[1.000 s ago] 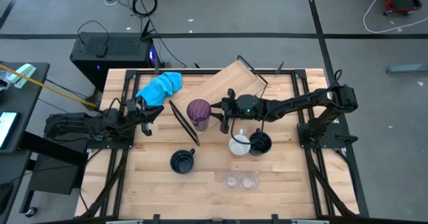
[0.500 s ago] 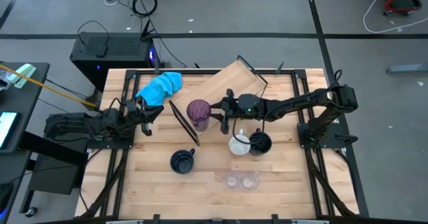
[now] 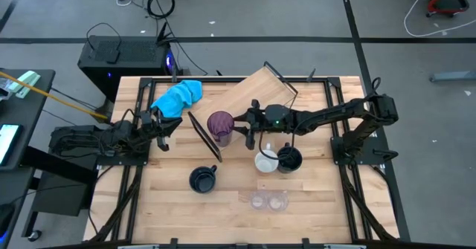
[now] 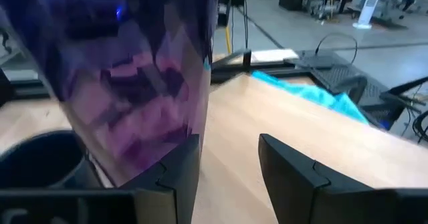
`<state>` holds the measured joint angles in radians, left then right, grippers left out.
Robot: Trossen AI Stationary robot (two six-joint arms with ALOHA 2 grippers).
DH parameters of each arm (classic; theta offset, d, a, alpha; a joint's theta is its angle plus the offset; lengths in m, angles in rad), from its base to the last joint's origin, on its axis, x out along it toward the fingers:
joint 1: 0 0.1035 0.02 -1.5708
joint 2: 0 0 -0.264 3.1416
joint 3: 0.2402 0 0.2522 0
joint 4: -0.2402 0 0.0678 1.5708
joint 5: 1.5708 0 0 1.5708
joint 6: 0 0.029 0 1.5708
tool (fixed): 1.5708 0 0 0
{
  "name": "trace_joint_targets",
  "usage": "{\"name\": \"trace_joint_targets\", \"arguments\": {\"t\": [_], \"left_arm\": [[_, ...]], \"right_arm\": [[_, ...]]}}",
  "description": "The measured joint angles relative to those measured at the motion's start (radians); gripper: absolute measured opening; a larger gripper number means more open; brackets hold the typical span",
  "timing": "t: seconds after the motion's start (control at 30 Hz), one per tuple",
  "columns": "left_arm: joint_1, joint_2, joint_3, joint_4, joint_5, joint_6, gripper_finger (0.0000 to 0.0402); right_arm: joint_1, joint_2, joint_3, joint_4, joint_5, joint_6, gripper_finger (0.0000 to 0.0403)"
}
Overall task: Stack small to large cups/mugs on shelf
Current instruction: Put the purple cup on the shelf
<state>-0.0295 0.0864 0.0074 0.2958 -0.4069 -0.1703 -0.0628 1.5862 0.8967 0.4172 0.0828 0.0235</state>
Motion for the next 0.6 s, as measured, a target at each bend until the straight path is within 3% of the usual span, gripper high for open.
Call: {"name": "trace_joint_targets", "arguments": {"t": [0.13,0.6], "left_arm": [[0.000,0.000,0.000,0.000,0.000,0.000,0.0037],[0.000,0.000,0.000,0.000,0.000,0.000,0.0039]], "right_arm": [[-0.007,-0.041,0.000,-0.099,-0.013,-0.005,0.0160],[-0.006,-0.041,0.000,-0.106,-0.173,-0.028,0.0160]]}}
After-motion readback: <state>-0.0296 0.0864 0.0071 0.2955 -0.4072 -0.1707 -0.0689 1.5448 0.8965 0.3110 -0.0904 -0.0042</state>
